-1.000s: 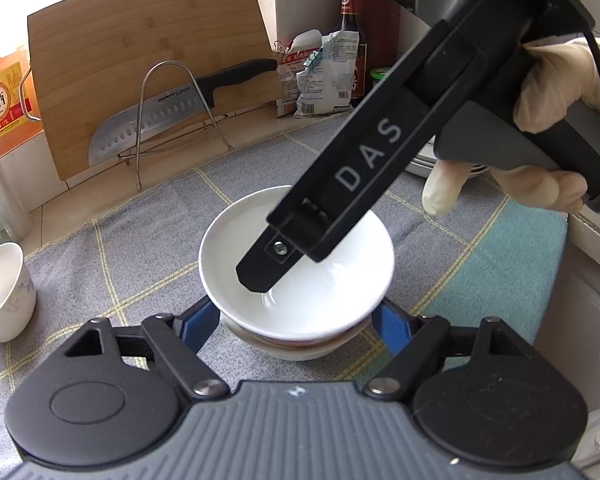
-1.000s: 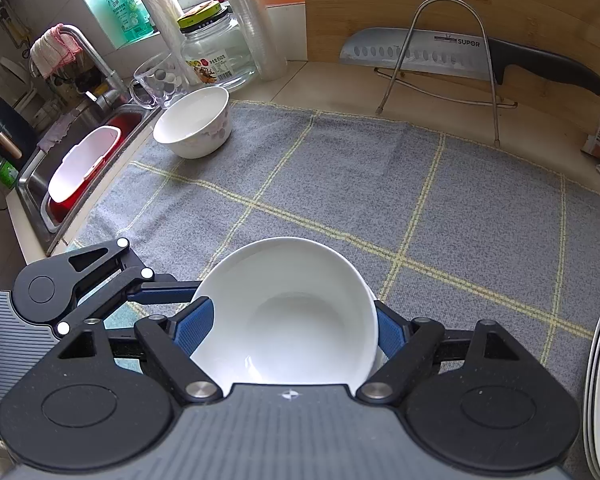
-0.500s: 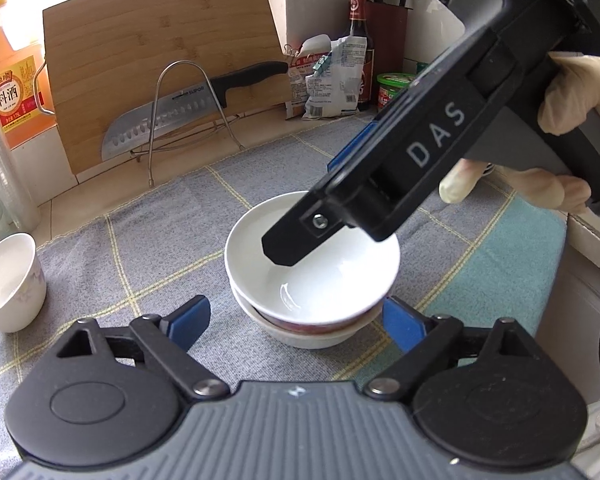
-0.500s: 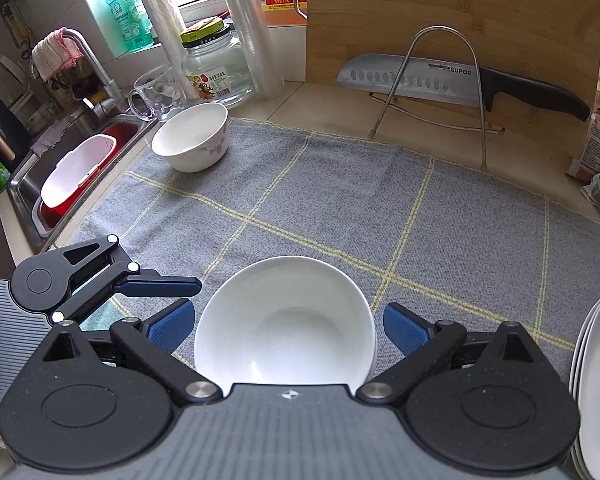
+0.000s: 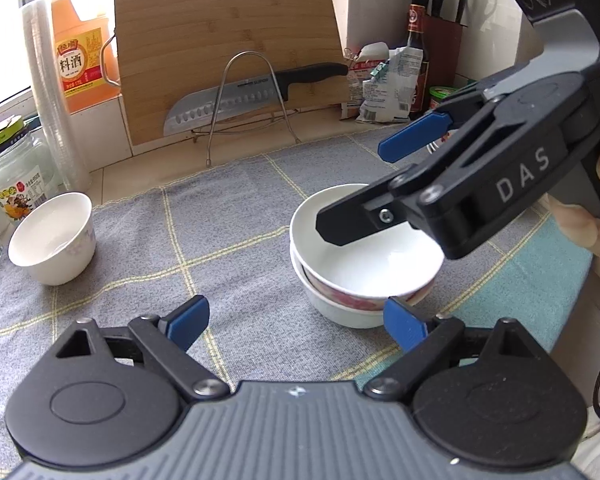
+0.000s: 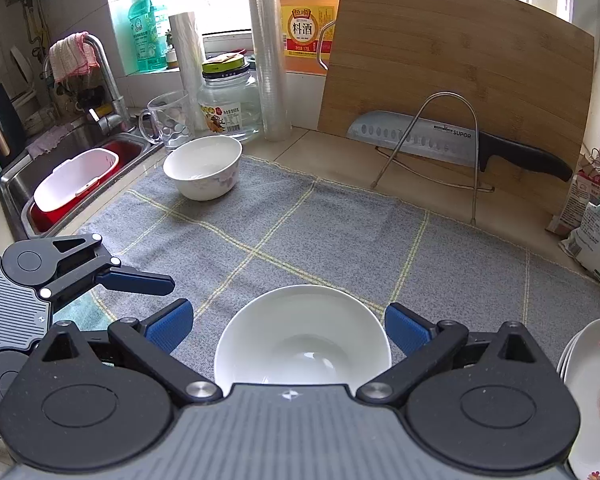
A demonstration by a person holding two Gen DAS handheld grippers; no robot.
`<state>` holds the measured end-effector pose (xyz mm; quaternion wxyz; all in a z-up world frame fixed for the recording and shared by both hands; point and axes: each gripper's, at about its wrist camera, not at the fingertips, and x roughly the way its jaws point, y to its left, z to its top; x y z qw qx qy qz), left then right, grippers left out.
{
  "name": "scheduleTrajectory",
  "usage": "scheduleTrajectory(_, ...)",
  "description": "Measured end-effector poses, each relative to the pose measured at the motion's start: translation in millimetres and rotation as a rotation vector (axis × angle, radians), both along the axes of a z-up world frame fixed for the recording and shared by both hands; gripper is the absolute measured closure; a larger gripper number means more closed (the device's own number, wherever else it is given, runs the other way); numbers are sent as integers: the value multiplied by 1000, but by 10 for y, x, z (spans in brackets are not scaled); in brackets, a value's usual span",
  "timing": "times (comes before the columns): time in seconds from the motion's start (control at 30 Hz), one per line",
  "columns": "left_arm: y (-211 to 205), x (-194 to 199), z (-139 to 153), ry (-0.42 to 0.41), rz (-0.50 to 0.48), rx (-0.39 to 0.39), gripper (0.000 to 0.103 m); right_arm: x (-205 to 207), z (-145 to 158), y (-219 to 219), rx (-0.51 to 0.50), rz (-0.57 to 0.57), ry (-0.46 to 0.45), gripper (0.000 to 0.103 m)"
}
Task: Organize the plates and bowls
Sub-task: 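Open both grippers and withdraw them from the stacked bowls, then move both grippers to the plain white bowl beside the glass jar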
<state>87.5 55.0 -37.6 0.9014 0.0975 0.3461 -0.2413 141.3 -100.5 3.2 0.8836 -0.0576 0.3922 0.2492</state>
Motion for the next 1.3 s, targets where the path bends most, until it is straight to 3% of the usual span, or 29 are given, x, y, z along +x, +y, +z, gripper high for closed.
scheduleTrajectory(0.3, 344, -43, 24, 26, 338, 31, 9, 167, 9, 88, 55, 90, -41, 0)
scheduleTrajectory(0.47, 740, -2, 61, -17, 427, 39, 5, 196, 4, 309, 62, 116, -30, 0)
scheduleTrajectory(0.73, 1492, 366, 9, -55, 378, 30, 5, 104, 5, 916, -14, 68, -75, 0)
scheduleTrajectory(1.0, 2054, 695, -79, -57, 277, 70, 5, 246, -266, 1614, -64, -51, -10, 0)
scheduleTrajectory(1.3, 2275, 1051, -92, -48, 227, 44, 5, 520, -698, 2037, -114, -70, 77, 0)
